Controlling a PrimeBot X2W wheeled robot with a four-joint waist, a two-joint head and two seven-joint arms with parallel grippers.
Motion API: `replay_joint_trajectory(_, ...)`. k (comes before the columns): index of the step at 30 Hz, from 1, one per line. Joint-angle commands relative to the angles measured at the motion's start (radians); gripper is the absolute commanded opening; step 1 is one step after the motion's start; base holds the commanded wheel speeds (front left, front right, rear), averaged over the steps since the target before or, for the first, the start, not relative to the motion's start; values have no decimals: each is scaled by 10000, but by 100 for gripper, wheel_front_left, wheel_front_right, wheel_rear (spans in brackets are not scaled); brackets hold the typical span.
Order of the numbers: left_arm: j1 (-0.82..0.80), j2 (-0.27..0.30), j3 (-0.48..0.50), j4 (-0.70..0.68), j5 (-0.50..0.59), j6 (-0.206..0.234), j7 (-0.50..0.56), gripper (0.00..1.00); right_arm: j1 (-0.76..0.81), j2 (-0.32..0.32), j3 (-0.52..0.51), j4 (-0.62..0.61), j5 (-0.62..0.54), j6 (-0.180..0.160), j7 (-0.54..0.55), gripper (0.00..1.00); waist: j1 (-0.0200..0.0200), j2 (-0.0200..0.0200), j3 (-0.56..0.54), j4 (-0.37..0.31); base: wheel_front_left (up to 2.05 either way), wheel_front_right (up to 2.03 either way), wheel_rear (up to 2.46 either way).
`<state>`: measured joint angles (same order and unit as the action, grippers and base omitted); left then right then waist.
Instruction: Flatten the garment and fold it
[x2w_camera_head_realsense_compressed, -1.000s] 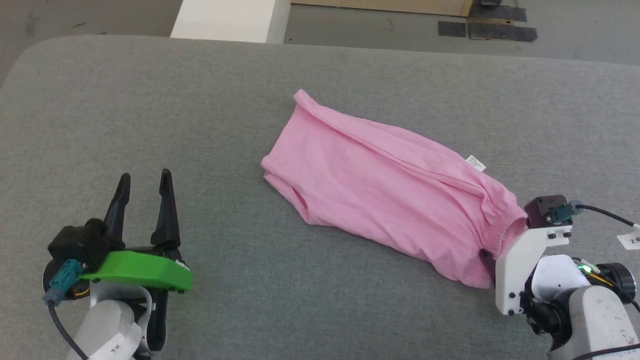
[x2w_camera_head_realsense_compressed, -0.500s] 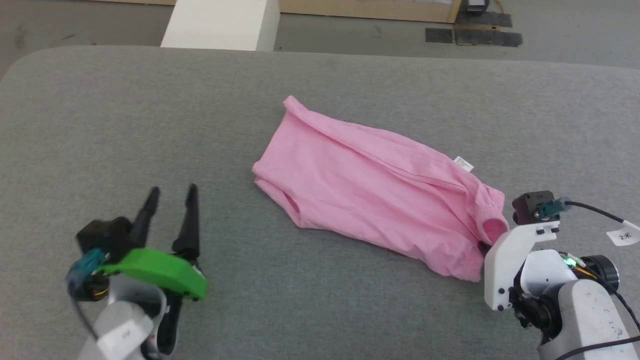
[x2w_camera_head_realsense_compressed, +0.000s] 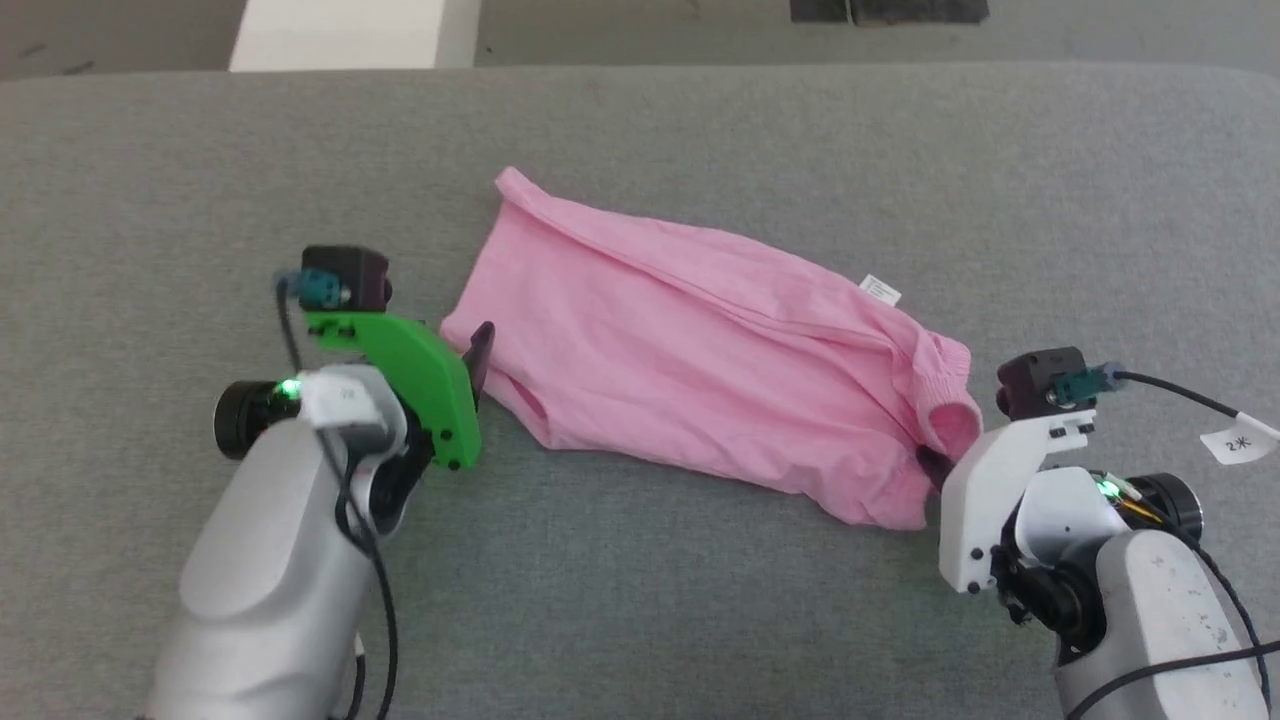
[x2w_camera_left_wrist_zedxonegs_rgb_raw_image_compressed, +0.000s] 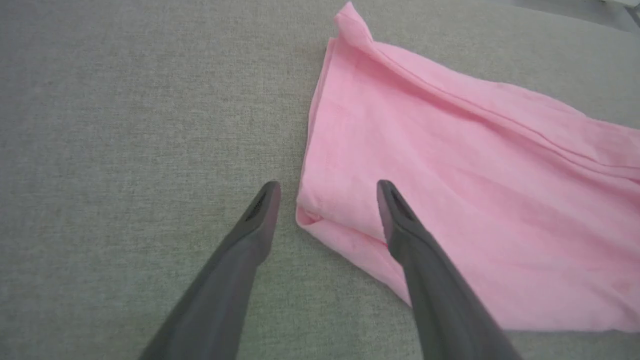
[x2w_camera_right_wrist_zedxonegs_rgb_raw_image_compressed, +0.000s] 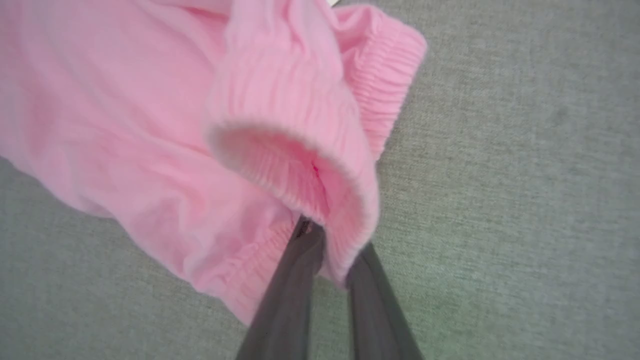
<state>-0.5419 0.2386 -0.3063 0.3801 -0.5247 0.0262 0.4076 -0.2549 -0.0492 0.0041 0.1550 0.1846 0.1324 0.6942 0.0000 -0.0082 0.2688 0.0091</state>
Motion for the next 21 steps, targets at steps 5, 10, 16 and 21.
replay_joint_trajectory(5,-694,123,-517,1085,324,289,1680,100,-271,-11,135,87,137,-17,-148,0,0,82,448,-372,0,0,0)
replay_joint_trajectory(10,-587,121,-756,1445,77,128,2736,0,-295,-11,123,212,139,-17,-275,0,0,82,506,-438,0,0,0)
replay_joint_trajectory(16,-317,93,-272,1083,-464,137,2347,0,-274,-11,-63,348,164,-17,-357,0,0,82,286,-235,0,0,0)
replay_joint_trajectory(21,131,89,489,378,-1143,134,1625,0,-227,-38,-149,370,231,-17,-83,0,0,82,-103,24,0,0,0)
